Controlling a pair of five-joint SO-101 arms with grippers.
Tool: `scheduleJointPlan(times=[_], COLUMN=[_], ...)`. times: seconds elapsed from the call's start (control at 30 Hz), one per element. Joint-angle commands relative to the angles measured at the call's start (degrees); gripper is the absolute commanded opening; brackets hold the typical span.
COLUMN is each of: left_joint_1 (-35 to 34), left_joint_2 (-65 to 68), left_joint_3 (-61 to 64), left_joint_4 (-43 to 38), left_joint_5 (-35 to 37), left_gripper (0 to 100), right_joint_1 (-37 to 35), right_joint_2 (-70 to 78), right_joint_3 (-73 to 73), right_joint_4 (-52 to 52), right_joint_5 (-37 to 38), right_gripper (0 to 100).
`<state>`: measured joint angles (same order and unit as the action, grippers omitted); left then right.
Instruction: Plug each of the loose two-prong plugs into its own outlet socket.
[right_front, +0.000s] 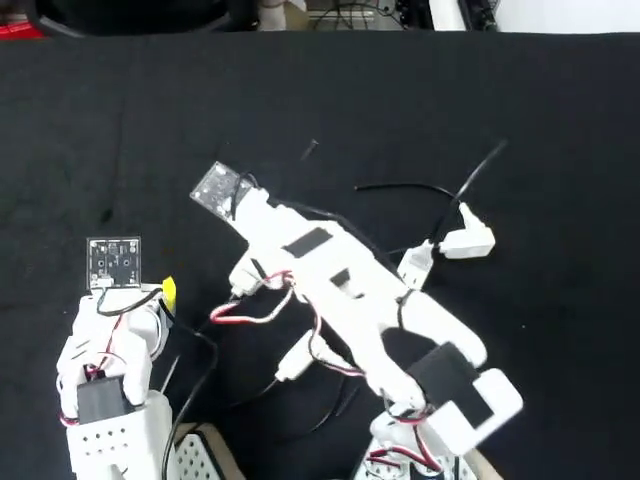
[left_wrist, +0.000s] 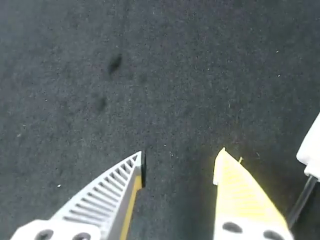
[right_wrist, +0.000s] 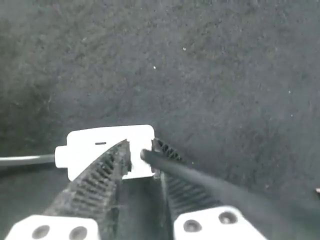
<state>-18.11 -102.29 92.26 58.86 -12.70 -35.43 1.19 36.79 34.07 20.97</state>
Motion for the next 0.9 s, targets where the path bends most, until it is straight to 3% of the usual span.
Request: scheduleJointPlan(times=[0.0,0.1,0.27,0.47,0.53,0.73,0.8,0.87], left_joint_1=[-0.57,-0.57,-0.48,-0.4,-0.4,-0.04,0.04,0.04], left_joint_2=[-0.35,-0.35,-0.35,-0.35,-0.35,-0.35,-0.35,-0.35], left_joint_3=[-0.48,0.4,0.48,1.1,2.07,2.86,2.86,2.95], left_joint_4=[-0.88,-1.32,-1.32,-2.99,-4.4,-5.8,-5.8,-5.8], left_joint_5=[-0.26,-0.26,-0.26,-0.35,-0.35,-0.26,0.0,0.09], left_gripper=[23,23,23,23,23,23,23,23], right_joint_1=[0.53,1.58,9.23,18.64,18.64,14.51,13.89,14.42], right_joint_2=[0.48,-2.33,-5.23,-5.32,-5.32,-6.99,-10.24,-15.52], right_joint_3=[-2.07,-3.3,-6.9,-4.09,-3.65,-8.04,-9.71,-10.15], right_joint_4=[6.42,13.89,24.7,25.58,26.2,36.92,41.93,44.84], right_joint_5=[-0.53,-0.53,-0.53,0.0,-0.35,-0.09,-0.79,-2.99], right_gripper=[1.1,1.1,1.2,1.3,5.0,34.8,33.8,26.8])
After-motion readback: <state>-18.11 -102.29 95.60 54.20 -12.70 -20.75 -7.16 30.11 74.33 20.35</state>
